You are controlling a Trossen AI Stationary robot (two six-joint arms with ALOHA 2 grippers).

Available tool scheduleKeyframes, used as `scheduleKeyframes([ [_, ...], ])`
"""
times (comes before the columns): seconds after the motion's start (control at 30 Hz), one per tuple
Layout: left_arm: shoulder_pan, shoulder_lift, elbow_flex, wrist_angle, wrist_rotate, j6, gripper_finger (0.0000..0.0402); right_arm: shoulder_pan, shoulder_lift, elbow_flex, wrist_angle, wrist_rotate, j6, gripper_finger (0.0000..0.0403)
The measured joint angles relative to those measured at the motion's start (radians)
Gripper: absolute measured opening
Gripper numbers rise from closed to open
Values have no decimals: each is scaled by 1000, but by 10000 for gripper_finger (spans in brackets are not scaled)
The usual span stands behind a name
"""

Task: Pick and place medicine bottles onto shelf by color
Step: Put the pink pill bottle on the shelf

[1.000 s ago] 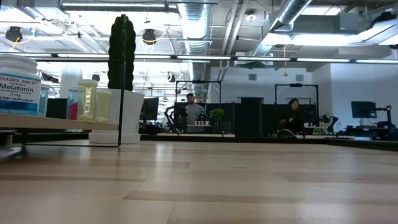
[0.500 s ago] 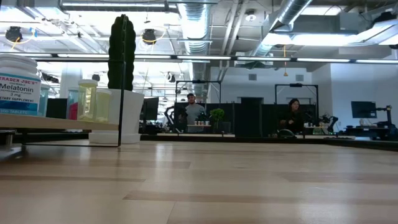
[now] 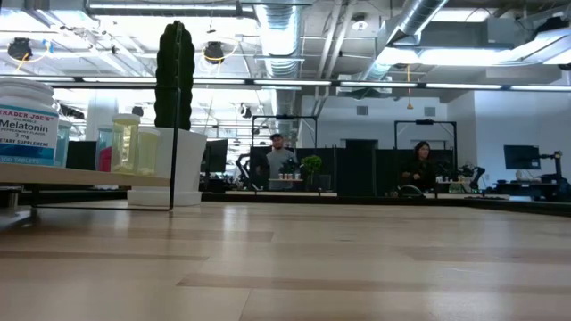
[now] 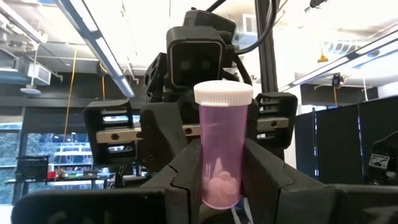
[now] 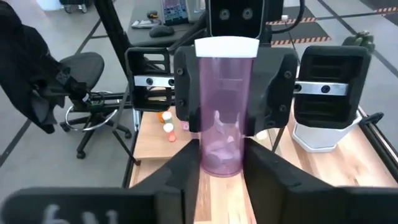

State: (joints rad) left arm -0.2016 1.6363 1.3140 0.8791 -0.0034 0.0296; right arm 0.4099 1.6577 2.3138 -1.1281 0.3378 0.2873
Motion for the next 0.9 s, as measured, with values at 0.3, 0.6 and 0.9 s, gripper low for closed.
scheduleKeyframes([
  [0.3, 0, 0, 0, 1, -3, 0, 75, 0, -1, 0, 3, 0, -1, 94],
  [0.6, 1, -1, 1, -28, -4, -75, 124, 0, -10, 0, -48, -3, 16, 97],
  [0.9, 0, -2, 1, -377, -1, -239, 198, 2, -20, 0, -335, -65, 195, 97],
])
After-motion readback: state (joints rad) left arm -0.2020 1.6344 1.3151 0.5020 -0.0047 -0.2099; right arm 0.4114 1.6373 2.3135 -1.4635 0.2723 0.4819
